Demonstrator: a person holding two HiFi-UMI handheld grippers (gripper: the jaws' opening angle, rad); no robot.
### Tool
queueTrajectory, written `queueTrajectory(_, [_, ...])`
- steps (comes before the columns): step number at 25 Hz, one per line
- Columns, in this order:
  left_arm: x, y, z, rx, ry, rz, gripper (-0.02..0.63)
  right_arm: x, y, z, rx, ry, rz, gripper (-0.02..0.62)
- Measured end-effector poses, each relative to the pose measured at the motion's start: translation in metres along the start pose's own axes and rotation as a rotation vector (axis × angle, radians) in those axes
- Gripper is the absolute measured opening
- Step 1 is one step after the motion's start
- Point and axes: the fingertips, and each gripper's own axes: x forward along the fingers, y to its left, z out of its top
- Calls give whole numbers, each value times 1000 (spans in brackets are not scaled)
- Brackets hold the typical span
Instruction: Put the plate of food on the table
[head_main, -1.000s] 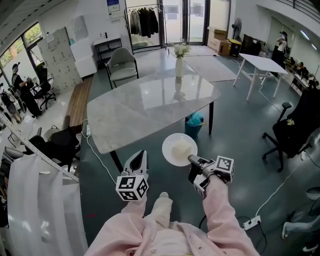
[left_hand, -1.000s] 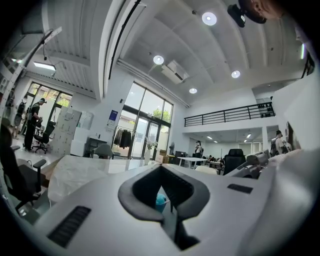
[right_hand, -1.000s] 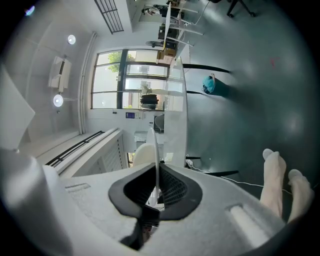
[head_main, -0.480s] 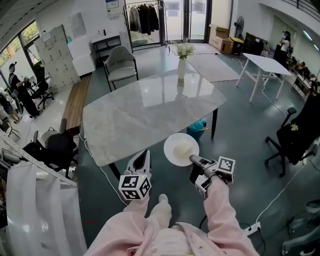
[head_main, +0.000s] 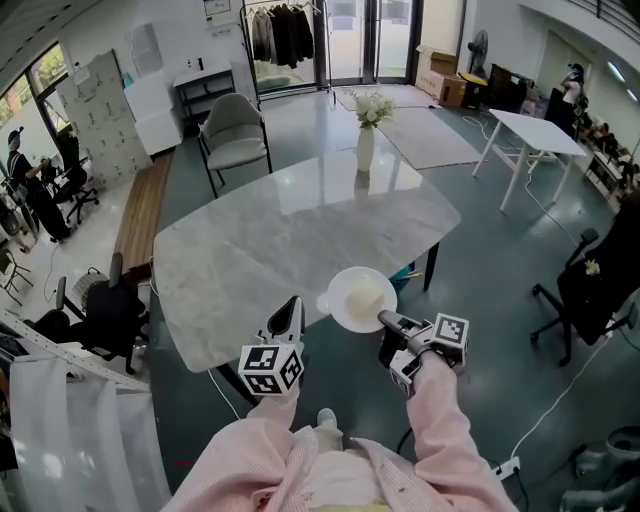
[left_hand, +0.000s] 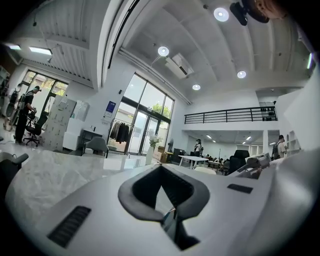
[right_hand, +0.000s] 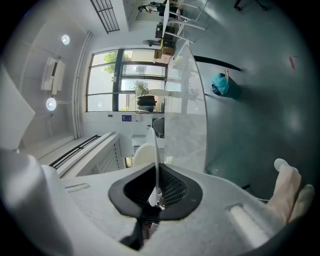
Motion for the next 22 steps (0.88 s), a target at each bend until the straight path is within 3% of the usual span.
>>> queueTrajectory(9, [60, 30, 1, -20, 25, -17, -2, 54, 0, 40, 13, -6, 1, 15])
queueTrajectory(22, [133, 82, -2, -81, 59, 57, -2, 135, -1, 99, 26, 54, -27, 15])
